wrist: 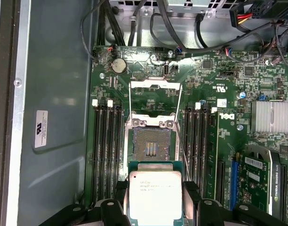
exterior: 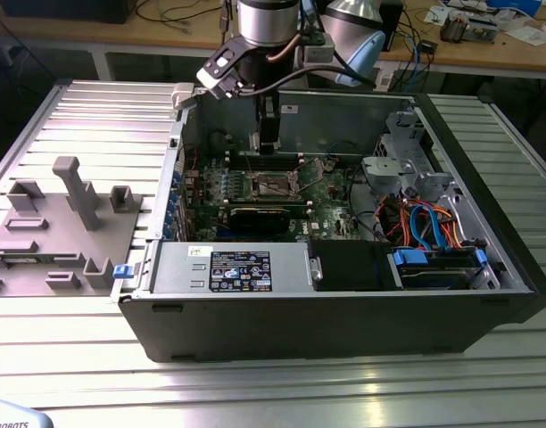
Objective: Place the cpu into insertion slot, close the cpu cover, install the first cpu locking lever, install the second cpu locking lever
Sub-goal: 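Place the cpu into insertion slot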
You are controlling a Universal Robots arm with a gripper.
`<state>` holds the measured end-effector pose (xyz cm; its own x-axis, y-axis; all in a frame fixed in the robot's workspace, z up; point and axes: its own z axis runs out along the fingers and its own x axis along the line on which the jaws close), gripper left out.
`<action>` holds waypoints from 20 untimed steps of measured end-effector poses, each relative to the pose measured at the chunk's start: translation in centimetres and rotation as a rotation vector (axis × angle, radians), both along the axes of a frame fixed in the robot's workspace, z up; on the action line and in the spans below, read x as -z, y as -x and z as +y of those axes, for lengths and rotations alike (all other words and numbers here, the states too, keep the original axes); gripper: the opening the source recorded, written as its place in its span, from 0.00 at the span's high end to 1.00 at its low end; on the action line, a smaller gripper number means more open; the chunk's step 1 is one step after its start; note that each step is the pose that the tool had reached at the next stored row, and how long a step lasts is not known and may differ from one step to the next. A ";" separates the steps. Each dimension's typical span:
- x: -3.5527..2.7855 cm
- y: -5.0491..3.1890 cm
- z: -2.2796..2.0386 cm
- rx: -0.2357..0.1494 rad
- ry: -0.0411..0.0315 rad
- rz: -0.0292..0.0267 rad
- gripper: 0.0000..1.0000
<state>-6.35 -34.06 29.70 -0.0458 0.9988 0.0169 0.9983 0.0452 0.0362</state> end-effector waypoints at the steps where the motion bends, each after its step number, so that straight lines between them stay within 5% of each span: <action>1: 0.02 0.00 0.00 0.000 0.0000 0.0000 0.45; 20: 0.59 0.00 0.00 0.000 0.0000 -0.0001 0.45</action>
<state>-6.35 -34.06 29.11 -0.0458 0.9988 0.0169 0.9983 0.0452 0.0362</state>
